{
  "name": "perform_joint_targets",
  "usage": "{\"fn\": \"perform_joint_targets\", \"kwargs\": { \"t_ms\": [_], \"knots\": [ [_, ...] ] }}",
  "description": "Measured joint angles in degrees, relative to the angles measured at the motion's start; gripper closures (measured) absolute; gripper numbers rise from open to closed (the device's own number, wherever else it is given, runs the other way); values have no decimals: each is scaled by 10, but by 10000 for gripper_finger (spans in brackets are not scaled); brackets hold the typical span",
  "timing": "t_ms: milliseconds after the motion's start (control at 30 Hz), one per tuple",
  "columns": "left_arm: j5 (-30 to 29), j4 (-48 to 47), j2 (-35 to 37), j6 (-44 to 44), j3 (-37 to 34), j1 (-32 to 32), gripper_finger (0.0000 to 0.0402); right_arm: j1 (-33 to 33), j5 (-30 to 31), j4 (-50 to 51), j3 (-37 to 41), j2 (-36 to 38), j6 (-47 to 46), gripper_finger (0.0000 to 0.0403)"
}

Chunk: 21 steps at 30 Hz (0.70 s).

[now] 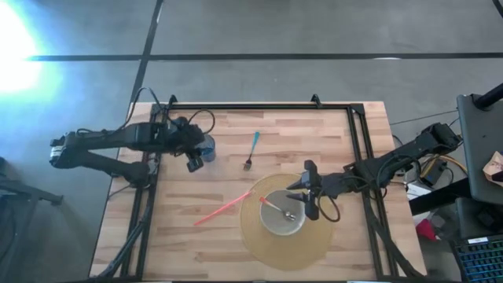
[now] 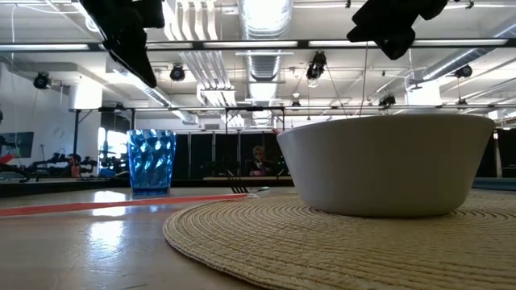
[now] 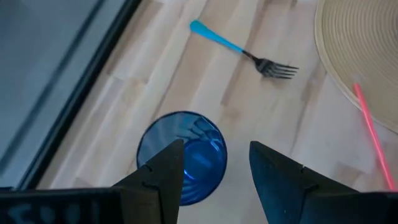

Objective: Pick & Place Utensil
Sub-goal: Put the blue cup on the yellow mat

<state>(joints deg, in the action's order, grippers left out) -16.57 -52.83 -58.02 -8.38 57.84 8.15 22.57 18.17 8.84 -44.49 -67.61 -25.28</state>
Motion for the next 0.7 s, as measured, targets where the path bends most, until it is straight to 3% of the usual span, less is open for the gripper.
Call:
{"fn": "perform_joint_targets", "kwargs": {
  "t_ms": [200,700],
  "knots": [
    [64,-6,-21,12,0,40,227,0,0,0,0,0,0,283],
    [71,-12,-119,16,0,45,227,0,0,0,0,0,0,306]
  ]
}}
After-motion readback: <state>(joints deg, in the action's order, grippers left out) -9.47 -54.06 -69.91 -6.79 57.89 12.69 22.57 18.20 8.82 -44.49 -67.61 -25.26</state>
